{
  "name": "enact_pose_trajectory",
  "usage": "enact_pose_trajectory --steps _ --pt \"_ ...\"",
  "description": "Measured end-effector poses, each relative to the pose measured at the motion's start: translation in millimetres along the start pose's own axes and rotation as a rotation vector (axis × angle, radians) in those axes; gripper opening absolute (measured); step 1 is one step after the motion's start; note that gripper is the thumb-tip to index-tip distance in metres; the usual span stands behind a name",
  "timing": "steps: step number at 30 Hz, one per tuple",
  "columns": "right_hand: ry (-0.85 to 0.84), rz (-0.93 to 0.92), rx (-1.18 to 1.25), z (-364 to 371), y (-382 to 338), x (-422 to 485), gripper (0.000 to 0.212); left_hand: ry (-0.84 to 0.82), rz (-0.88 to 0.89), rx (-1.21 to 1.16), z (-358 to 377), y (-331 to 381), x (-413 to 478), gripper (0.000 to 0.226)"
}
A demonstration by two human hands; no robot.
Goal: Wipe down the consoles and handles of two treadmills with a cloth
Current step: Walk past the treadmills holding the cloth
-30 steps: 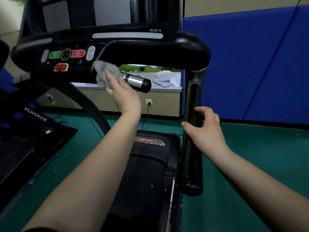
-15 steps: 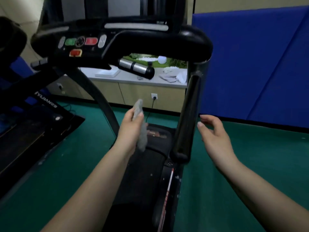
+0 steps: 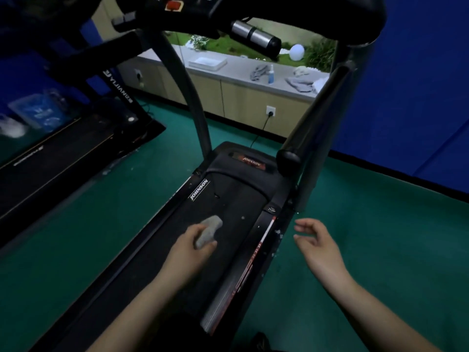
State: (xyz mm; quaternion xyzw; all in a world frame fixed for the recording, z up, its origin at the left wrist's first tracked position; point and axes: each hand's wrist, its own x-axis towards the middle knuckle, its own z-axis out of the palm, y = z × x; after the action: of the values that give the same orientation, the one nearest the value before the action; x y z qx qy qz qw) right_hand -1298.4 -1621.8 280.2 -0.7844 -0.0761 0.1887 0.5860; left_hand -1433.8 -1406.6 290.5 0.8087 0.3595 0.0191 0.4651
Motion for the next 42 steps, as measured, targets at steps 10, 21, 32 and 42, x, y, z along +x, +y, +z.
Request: enact_pose_trajectory --steps 10,21,32,42 --pt "-0.162 0.020 -0.118 23 57 -105 0.035 -0.010 -0.125 0.067 14 -104 -123 0.034" --pt "-0.583 -0.025 -0.274 76 94 -257 0.029 0.306 -0.494 -0.200 -5 -206 -367 0.030" --pt "-1.055 -0.157 -0.478 144 94 -323 0.022 0.705 -0.792 -0.326 9 -260 -532 0.038" --pt "-1.243 -0.219 -0.565 236 115 -459 0.022 0.872 -0.964 -0.460 -1 -344 -672 0.034"
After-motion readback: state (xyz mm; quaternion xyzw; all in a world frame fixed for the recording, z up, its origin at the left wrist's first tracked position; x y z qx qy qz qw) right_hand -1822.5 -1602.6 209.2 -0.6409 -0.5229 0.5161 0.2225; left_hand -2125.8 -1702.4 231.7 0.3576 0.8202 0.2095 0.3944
